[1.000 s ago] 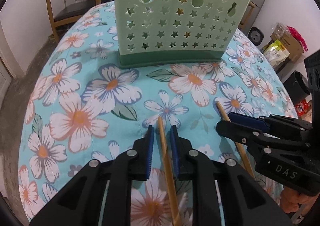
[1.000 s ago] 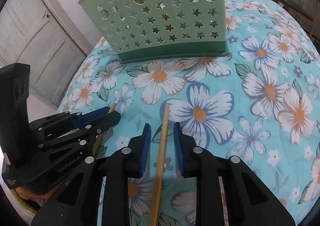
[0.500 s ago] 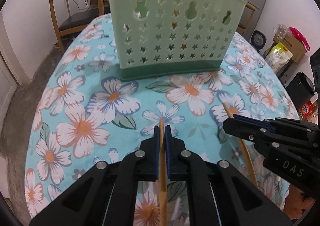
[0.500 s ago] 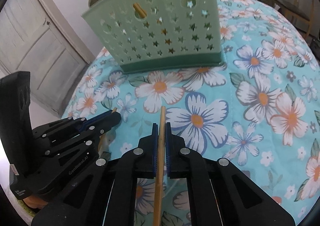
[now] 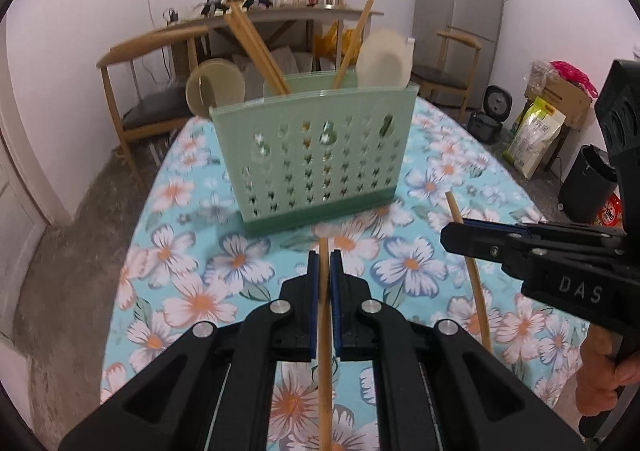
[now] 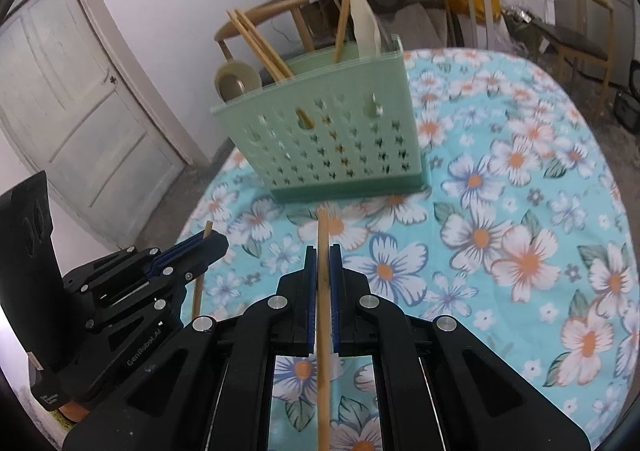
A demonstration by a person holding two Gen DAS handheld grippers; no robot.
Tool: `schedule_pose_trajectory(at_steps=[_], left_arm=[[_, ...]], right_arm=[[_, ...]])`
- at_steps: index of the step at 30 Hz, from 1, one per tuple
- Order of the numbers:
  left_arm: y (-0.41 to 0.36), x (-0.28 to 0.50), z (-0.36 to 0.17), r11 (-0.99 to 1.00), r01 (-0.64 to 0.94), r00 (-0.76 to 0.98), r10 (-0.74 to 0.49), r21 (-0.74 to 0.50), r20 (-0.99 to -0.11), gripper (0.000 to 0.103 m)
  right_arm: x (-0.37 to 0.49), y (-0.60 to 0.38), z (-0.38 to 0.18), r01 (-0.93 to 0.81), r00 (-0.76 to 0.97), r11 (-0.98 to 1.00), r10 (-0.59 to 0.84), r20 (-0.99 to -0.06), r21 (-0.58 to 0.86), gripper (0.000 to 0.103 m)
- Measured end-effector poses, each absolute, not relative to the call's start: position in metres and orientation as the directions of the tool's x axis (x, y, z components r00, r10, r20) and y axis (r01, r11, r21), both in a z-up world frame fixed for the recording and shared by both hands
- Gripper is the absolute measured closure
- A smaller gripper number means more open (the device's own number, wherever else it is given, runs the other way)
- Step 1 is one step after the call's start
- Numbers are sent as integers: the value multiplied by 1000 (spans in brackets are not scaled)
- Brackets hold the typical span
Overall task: Organize utensils
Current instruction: 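Raise the left tool's chopstick above the basket while the right tool carries its chopstick over it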
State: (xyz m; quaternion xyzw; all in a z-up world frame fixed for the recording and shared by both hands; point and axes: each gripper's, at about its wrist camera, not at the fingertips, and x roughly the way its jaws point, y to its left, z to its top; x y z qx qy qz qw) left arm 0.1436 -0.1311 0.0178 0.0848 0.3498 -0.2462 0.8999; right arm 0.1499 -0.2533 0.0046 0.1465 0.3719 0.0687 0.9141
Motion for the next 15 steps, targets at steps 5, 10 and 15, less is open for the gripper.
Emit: schedule_pose_trajectory(at_steps=[5, 10, 15], left_arm=[[-128, 134, 33, 863, 506, 663, -390, -1, -640, 98], [-124, 128, 43, 864, 503, 686, -389, 14, -615, 98], [-122, 123, 48, 865, 501, 700, -388, 24, -599, 98]], right_arm=[[143, -254, 22, -27, 743, 949, 229, -629, 314, 99], [139, -252, 33, -36, 761, 950, 227, -608, 310, 99], [135, -250, 42, -44, 776, 952, 225, -590, 304, 99]])
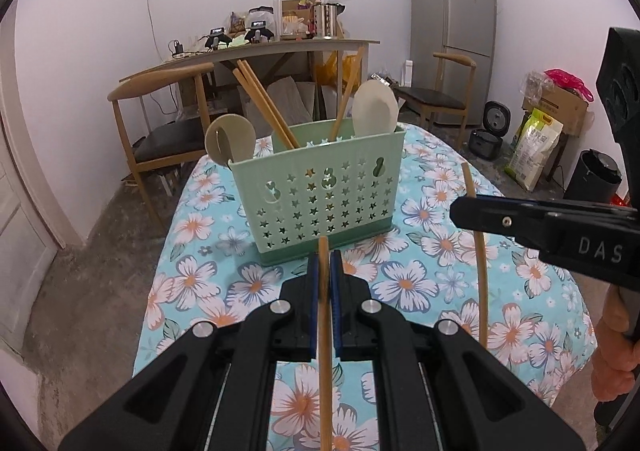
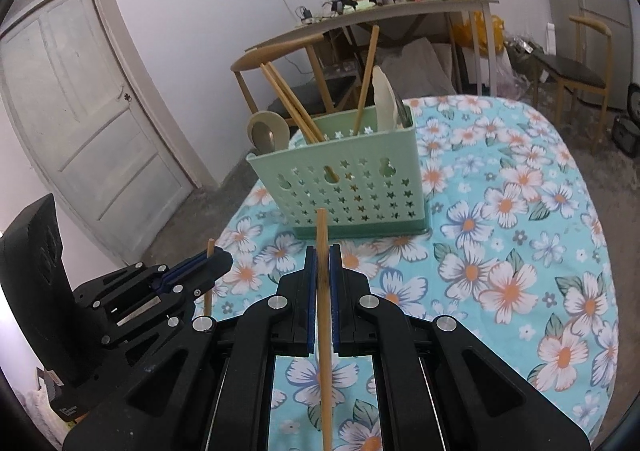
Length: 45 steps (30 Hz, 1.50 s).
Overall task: Organize utensils
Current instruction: 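Raise the left tool's chopstick above the basket while the right tool carries its chopstick over it, then lower the chopstick into the basket and open the left tool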
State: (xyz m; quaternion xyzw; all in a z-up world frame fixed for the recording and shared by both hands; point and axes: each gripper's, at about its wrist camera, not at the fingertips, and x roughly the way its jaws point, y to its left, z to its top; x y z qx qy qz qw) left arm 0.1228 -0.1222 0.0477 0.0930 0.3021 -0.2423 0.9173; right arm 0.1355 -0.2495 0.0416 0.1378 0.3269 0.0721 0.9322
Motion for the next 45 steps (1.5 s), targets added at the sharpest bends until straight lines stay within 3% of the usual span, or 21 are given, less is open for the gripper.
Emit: schedule_pose_trajectory(at_steps=[9, 14, 26, 37, 45], left_arm=[[-113, 113, 64, 863, 505, 714, -407, 17, -570, 98], [-97, 117, 87, 854, 517, 702, -461, -57, -543, 98], [-71, 154, 170, 834, 519, 745, -549, -189, -379, 98], [-101, 193, 239, 830, 533, 810, -557, -162, -184, 98], [-133, 228, 237, 848, 512, 834, -528, -134, -157, 98]], right_arm=[[120, -247, 58, -52, 806, 957, 209, -554, 286, 99], [112, -248, 66, -48, 819, 957, 202, -537, 286, 99], [108, -260, 66, -38, 832, 952, 198, -518, 303, 99], [118, -279, 60, -33, 831, 939, 215, -513, 341, 99], [125, -296, 58, -31, 834, 928, 229, -502, 371, 99]])
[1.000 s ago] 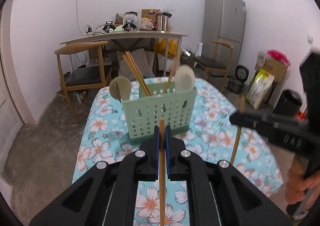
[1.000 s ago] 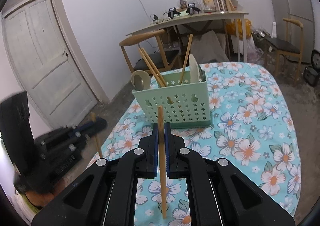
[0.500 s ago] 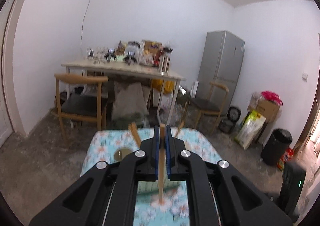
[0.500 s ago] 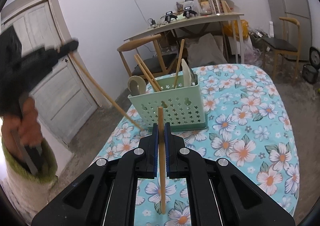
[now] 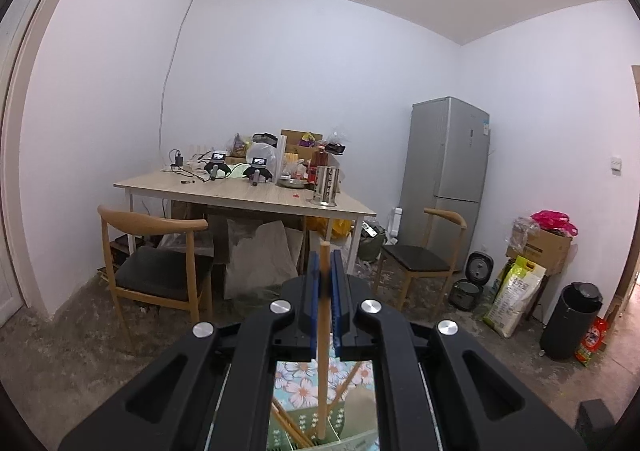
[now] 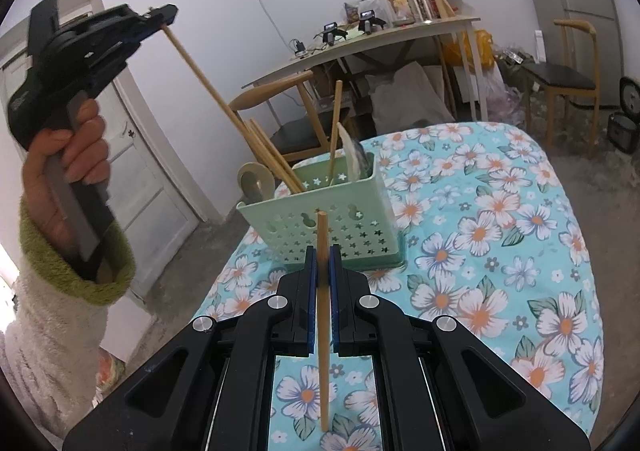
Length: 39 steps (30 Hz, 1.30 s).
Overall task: Organize utensils
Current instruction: 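Lower the chopstick into the basket and open the left tool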
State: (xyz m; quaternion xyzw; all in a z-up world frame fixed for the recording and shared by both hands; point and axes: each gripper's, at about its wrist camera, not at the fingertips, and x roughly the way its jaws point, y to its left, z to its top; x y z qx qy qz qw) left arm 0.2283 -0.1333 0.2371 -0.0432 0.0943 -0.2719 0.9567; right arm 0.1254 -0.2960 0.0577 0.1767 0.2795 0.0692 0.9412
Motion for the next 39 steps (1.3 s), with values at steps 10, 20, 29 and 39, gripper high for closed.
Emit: schedule_pose_trajectory(at_steps=[10, 20, 29, 39], left_arm=[[-163, 274, 193, 872, 473, 844, -490, -130, -219, 98], [-168, 286, 166, 857, 476, 808, -515, -197, -288, 98], [-166, 281, 141, 831, 498, 751, -556, -248, -357, 98], [-150, 250, 146, 812, 541, 737, -583, -220, -341, 52]], right_arm=[[130, -303, 53, -46, 828, 918, 255, -500, 394, 99], [131, -303, 51, -54, 825, 912, 269, -496, 406, 99], [128, -300, 53, -50, 826, 918, 259, -500, 394, 99], [122, -293, 67, -43, 843, 932, 227, -487, 361, 99]])
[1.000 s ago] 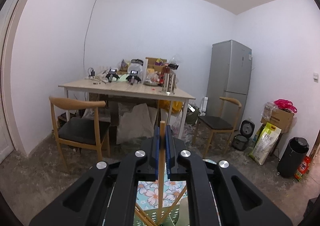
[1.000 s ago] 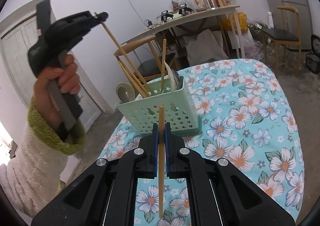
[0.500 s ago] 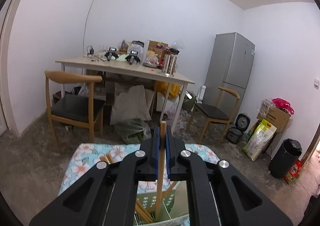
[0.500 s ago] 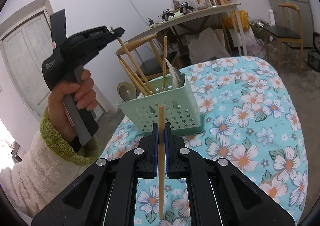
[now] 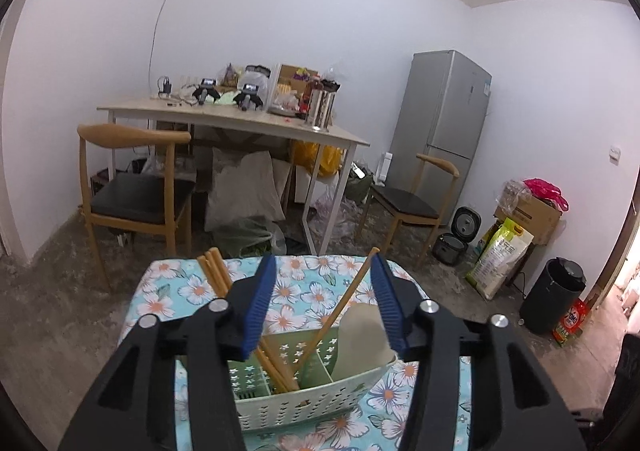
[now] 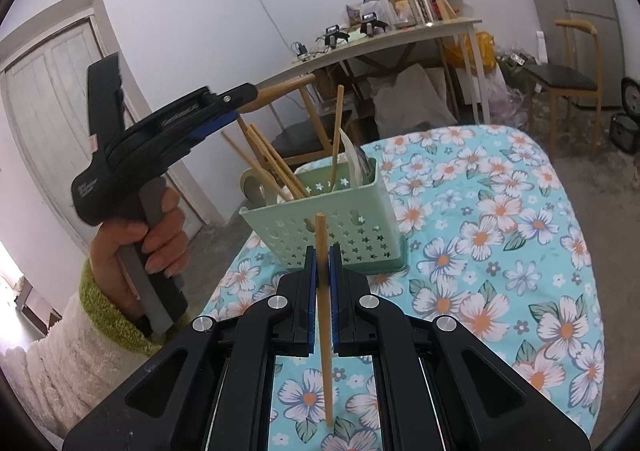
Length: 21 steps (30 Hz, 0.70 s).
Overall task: Organize utensils
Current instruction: 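Lower the chopstick into the basket and open the left tool, then lower the chopstick into the basket and open the right tool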
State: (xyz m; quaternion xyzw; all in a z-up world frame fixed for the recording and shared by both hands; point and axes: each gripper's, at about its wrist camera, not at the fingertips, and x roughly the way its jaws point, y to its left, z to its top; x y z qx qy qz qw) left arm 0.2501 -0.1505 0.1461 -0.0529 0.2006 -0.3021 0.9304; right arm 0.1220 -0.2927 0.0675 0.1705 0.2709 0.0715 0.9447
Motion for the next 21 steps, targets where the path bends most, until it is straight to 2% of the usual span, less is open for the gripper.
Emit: schedule_pose_trajectory(at_steps=[7, 11, 15, 21], left_arm=[[-116, 212, 154, 823, 527, 779, -568, -213, -267, 35], [-92, 190, 140, 834, 508, 794, -551, -217, -257, 28], [-75, 172, 116, 856, 477, 808, -516, -200, -283, 24], [-48, 159, 68, 866, 438, 775, -500, -242, -386, 22]], right_arm=[[119, -291, 100, -46, 884, 944, 191, -426, 327, 99], [124, -293, 132, -52, 916, 954, 163, -365, 296, 99], [135, -290, 169, -69, 945, 964, 145, -293, 256, 99], [171, -285, 205, -72, 967, 970, 124, -222, 231, 99]])
